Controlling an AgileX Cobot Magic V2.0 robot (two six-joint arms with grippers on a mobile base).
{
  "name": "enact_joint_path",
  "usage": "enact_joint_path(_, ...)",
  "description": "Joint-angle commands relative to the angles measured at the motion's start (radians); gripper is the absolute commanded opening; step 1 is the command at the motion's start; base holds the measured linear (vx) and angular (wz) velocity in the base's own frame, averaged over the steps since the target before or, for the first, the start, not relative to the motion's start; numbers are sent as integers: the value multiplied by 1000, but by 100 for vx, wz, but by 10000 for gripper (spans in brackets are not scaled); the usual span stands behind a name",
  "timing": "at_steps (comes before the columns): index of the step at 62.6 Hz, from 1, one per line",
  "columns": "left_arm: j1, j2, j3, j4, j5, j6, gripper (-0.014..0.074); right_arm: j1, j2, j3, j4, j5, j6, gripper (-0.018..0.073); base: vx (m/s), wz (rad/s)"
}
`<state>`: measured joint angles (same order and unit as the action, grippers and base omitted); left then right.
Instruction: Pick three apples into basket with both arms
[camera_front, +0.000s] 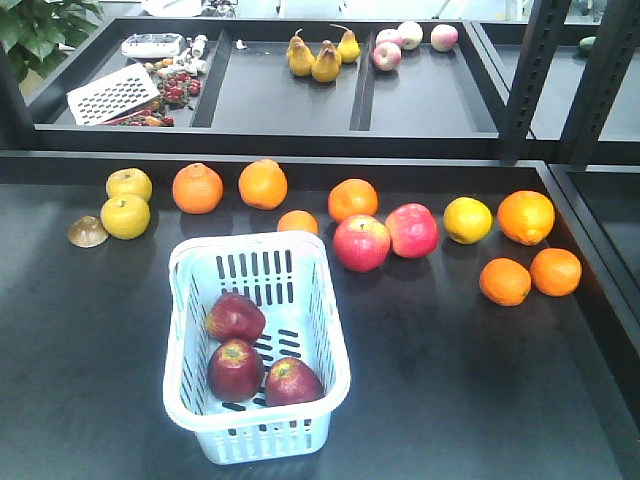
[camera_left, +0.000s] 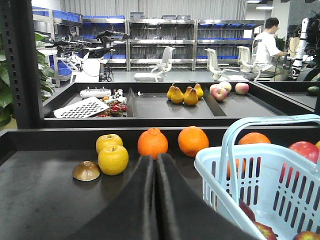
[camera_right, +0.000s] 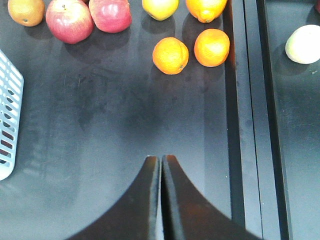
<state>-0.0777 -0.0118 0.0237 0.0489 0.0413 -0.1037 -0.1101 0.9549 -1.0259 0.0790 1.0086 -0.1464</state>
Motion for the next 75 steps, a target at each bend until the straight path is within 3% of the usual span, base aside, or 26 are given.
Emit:
enact_joint_path(1,2,-17,7,-10,-75,-9,-6,-7,-11,-24,-3,-48,-11,-9,0,0)
enact_joint_path(25,2,-17,7,-10,-75,-9,-6,-7,-20,-24,3,-47,-11,-9,0,0)
enact_joint_path(58,2,-16,7,-10,-75,-9,-6,-7,-266,-20,-26,-55,-10,-9,0,0)
enact_joint_path(64,2,-16,7,-10,-75,-9,-6,-7,-315,52,-30,-131,-10,-9,0,0)
enact_joint_path(75,2,-16,7,-10,-75,-9,-6,-7,-453,355,-25,-466,11,-9,0,0)
